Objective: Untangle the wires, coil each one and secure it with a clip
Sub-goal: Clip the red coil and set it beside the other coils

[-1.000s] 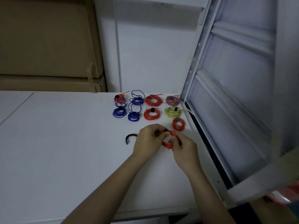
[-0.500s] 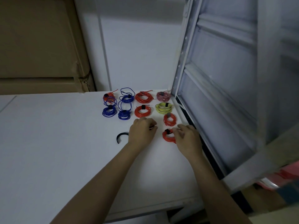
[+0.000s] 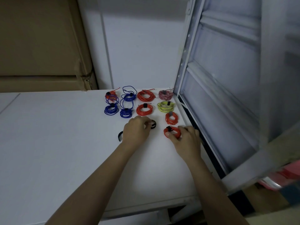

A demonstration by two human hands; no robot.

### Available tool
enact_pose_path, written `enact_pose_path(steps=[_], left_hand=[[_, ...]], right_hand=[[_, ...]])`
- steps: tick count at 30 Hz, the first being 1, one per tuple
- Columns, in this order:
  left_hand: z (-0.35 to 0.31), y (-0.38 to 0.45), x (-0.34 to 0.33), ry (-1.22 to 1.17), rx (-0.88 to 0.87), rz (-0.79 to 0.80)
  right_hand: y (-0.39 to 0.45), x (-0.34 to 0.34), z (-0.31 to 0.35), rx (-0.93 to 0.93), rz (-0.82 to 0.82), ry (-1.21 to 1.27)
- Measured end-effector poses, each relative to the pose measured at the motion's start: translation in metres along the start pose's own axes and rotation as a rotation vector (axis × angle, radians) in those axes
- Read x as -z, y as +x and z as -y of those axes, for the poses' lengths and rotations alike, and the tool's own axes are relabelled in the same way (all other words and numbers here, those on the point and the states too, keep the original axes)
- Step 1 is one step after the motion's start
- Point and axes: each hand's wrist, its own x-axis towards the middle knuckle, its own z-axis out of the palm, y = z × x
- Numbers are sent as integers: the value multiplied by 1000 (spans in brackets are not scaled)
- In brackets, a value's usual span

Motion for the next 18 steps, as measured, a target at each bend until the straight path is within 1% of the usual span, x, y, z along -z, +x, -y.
enact_pose_path(steps=[4,6,9,11,14,18], left_hand=[[1,-4,2,17,-11,-7],[2,-6,2,22,-14,-33],[6,-13,8,11,-9,-94],[13,-19,18,22,2,-134],[38,-31,45,116,33,-245],[106,-65,104,310,191,-377]], right_hand=[[-5,1,0,7,-18,1],[-8,1,0,52,-98,63],[-8,0,8,222,-292,190],[-4,-3,21,351,-328,243],[2,-14,59,488,-241,211],[-4,-45,141,697,-36,195]])
